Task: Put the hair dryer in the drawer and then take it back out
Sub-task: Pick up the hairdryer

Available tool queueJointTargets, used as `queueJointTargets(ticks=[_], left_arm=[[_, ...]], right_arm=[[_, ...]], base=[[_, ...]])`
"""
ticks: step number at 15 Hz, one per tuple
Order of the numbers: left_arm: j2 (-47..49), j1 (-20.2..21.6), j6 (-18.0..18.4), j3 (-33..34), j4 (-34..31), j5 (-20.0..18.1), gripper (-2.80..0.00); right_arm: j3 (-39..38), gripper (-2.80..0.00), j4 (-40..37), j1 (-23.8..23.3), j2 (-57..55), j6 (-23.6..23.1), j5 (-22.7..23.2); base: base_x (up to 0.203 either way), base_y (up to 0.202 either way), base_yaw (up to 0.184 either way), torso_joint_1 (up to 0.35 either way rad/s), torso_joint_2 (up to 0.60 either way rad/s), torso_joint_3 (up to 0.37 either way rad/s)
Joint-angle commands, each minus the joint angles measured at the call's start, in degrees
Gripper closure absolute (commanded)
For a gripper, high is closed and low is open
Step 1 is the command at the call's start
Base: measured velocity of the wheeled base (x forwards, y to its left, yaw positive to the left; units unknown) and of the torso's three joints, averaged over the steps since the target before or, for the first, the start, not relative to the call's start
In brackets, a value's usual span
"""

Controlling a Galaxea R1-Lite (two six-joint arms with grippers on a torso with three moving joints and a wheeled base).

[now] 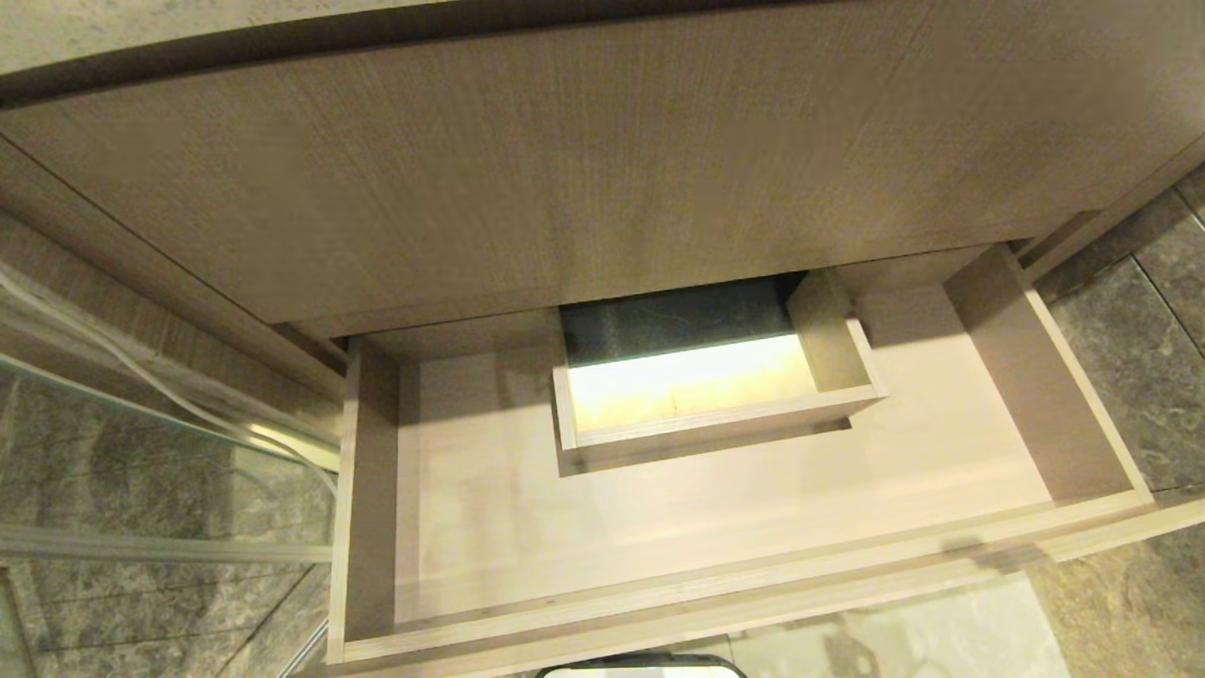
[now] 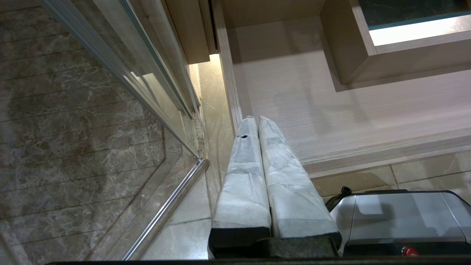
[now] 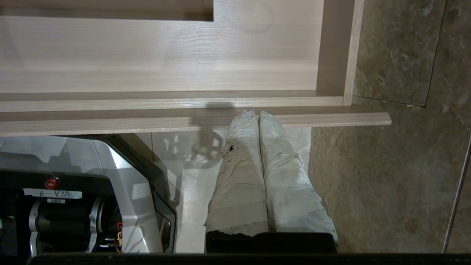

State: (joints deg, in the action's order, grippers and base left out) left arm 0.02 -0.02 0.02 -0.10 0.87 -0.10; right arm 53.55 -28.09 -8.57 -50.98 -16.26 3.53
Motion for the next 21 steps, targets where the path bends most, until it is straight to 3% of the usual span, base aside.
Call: queueJointTargets(ticks=[1, 16, 21], left_arm=[[0.1, 0.0, 0.0, 0.0, 0.0, 0.0, 0.0], [0.1, -0.1, 0.0, 0.0, 0.0, 0.0, 0.0], [0.1, -0.1, 0.0, 0.0, 0.0, 0.0, 0.0]], right_arm=[[-0.2, 0.0, -0.1, 0.0, 0.2, 0.0, 0.1], [-0.3, 0.0, -0.8, 0.0, 0.5, -0.5, 0.1], [-0.2, 0.0, -0.8, 0.0, 0.5, -0.8, 0.1]], base=[[0.0, 0.0, 0.0, 0.0, 0.0, 0.0], [0.0, 0.0, 0.0, 0.0, 0.0, 0.0], [0.003, 0.007, -0.111, 0.001, 0.0, 0.002]])
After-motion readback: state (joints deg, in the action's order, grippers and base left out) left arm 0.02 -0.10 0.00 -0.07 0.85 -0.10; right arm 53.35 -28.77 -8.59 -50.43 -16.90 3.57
